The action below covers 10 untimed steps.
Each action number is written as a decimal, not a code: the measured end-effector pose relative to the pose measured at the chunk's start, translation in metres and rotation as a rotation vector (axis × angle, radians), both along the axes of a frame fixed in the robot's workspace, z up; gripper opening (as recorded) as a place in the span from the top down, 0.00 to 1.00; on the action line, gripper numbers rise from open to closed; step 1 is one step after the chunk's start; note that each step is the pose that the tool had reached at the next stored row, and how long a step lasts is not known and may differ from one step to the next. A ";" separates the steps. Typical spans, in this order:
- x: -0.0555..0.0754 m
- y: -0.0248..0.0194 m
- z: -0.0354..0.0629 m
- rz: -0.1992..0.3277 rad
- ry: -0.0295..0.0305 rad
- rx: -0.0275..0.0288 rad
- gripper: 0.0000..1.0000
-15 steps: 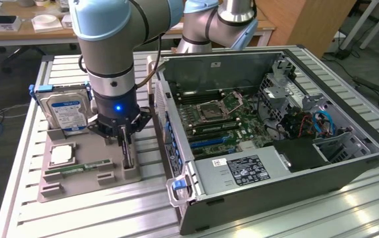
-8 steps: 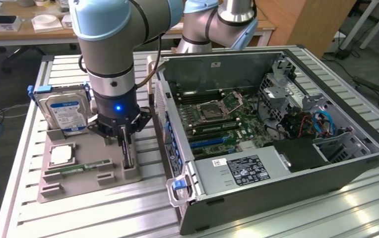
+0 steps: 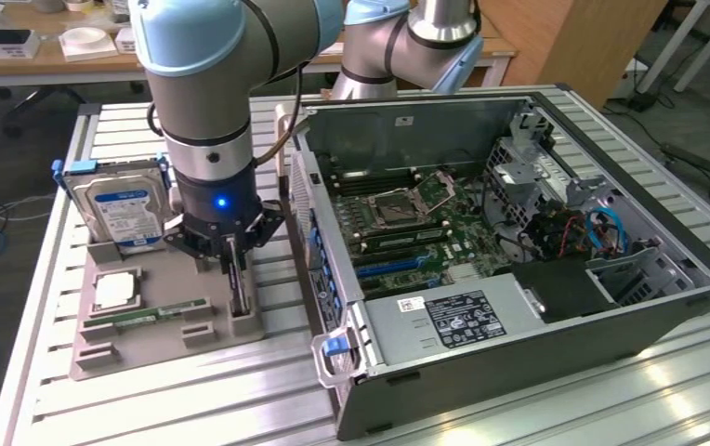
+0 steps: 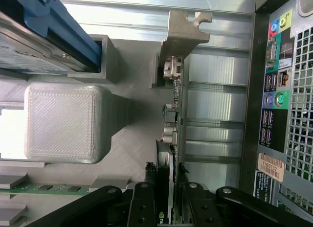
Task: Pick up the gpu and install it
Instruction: 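Pick up the gpu and move the gpu toward the slot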
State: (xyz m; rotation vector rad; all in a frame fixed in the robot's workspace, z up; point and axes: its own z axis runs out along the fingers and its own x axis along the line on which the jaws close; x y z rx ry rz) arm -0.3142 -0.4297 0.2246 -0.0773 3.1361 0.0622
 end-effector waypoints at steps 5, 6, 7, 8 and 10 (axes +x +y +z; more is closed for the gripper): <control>0.000 0.0000 0.0023 0.000 0.0001 0.0000 0.73; 0.000 0.0000 0.0032 0.000 -0.0001 0.0001 0.73; 0.000 0.0000 0.0043 0.000 0.0000 0.0001 0.73; 0.000 0.0000 0.0052 0.000 0.0000 0.0001 0.73; 0.000 0.0000 0.0069 0.000 0.0000 0.0001 0.73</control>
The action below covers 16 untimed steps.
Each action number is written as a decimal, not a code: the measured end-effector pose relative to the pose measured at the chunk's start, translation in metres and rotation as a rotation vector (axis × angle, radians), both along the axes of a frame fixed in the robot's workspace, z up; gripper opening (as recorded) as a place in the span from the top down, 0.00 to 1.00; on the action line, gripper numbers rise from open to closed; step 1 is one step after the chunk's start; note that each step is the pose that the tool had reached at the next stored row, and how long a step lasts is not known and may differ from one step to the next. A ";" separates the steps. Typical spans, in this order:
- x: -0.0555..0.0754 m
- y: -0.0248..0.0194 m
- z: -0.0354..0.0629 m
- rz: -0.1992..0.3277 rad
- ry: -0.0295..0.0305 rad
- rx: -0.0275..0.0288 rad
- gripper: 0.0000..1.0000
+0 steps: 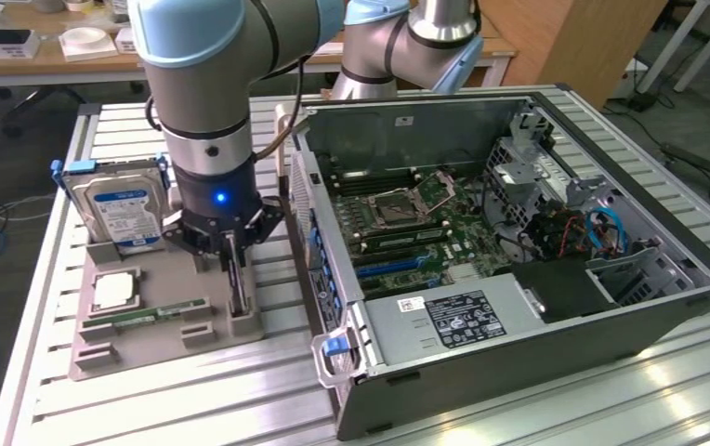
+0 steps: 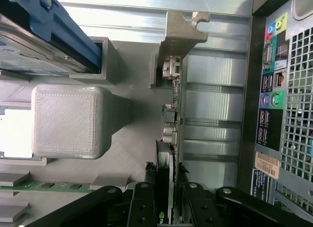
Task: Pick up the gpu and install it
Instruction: 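Pick up the gpu and move the gpu toward the slot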
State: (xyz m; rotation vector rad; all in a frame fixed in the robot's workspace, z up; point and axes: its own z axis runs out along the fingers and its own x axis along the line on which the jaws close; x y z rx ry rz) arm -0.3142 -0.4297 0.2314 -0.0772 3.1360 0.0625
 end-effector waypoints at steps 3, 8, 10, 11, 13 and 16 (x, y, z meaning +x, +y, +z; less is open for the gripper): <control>0.000 0.0000 0.0037 0.000 -0.0001 0.0000 0.73; 0.000 0.0000 0.0096 0.000 0.0001 -0.0001 0.73; 0.000 0.0000 0.0118 0.000 0.0001 0.0000 0.73; 0.000 0.0000 0.0129 0.000 0.0001 -0.0001 0.73; 0.000 0.0000 0.0148 0.000 0.0000 -0.0001 0.73; 0.000 0.0000 0.0174 0.000 0.0000 0.0000 0.73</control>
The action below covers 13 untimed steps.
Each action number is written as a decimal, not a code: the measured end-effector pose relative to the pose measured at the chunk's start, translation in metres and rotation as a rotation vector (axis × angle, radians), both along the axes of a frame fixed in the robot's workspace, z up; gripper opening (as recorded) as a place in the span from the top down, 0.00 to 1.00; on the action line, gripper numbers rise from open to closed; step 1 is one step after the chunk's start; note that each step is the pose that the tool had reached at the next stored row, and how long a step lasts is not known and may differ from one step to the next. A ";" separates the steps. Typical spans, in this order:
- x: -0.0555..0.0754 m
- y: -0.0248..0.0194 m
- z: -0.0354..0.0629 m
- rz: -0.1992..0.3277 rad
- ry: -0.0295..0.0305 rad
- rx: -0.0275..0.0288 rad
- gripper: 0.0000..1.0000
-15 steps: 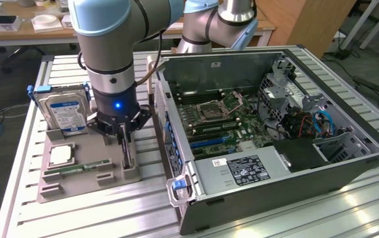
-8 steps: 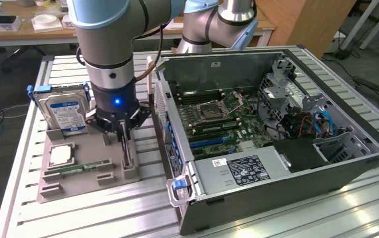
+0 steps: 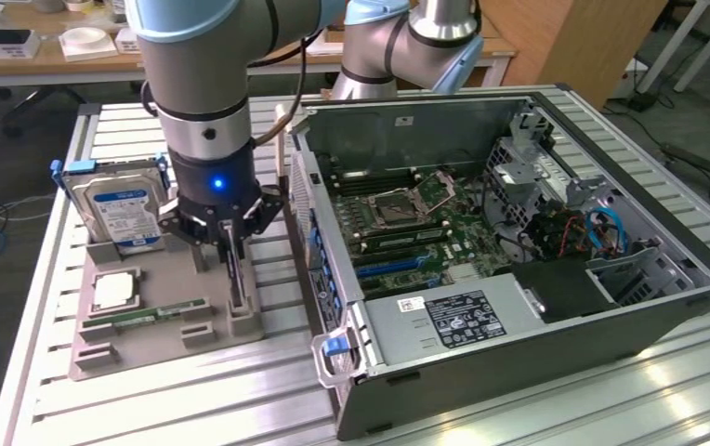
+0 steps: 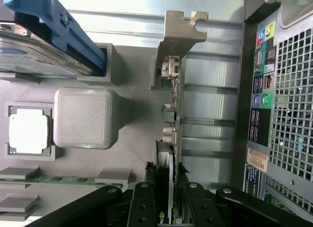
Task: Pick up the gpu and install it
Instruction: 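Pick up the gpu and move the gpu toward the slot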
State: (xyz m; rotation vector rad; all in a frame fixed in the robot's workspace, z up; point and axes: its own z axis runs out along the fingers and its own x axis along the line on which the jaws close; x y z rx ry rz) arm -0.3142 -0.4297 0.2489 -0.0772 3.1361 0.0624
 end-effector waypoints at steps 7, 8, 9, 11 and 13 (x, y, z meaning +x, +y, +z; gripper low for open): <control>0.000 0.0000 0.0015 0.000 0.0000 0.0000 0.73; 0.000 0.0000 0.0015 0.000 -0.0001 0.0000 0.73; 0.000 0.0000 0.0016 0.000 -0.0001 0.0000 0.73; 0.000 -0.0001 0.0028 0.000 0.0003 -0.0002 0.73; 0.000 0.0000 0.0046 0.000 0.0000 -0.0001 0.73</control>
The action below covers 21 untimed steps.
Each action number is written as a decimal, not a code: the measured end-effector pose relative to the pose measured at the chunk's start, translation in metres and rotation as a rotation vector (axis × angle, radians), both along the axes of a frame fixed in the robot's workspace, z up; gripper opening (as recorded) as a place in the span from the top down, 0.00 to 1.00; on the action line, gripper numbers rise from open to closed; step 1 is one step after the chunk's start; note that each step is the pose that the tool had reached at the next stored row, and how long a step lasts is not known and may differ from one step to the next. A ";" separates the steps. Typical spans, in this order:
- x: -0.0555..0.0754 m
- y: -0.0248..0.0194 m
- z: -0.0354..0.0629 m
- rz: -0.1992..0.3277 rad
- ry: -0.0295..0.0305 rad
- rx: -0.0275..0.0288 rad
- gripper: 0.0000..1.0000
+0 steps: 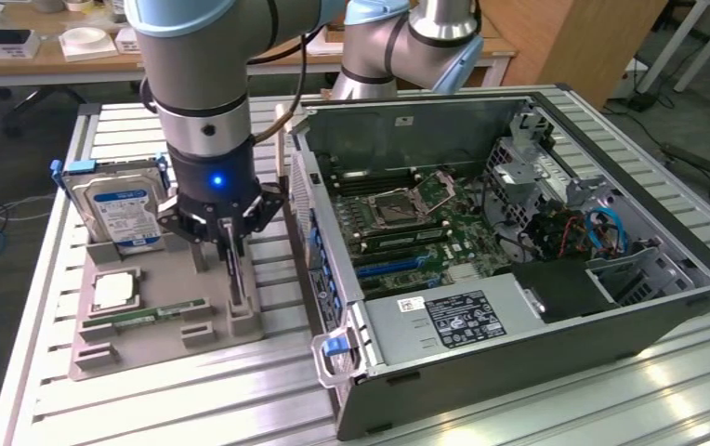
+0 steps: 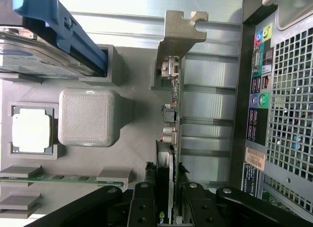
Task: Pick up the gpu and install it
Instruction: 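Pick up the gpu and move the gpu toward the slot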
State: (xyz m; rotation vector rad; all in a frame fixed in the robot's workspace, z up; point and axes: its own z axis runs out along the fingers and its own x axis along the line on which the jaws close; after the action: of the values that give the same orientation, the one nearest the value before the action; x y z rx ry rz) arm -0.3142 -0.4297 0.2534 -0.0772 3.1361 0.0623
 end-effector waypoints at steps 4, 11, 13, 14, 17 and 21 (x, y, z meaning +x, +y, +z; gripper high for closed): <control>0.000 0.0000 0.0016 0.000 -0.0003 0.0003 0.73; 0.000 0.0000 0.0036 0.000 -0.0006 0.0001 0.73; 0.000 0.0000 0.0036 0.000 -0.0006 0.0002 0.73; 0.000 0.0000 0.0036 0.000 -0.0006 0.0002 0.73; 0.000 0.0000 0.0051 0.000 -0.0003 0.0016 0.73; 0.000 0.0000 0.0079 0.000 -0.0004 0.0024 0.73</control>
State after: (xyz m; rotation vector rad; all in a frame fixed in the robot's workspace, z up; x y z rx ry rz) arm -0.3142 -0.4297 0.2614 -0.0771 3.1355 0.0661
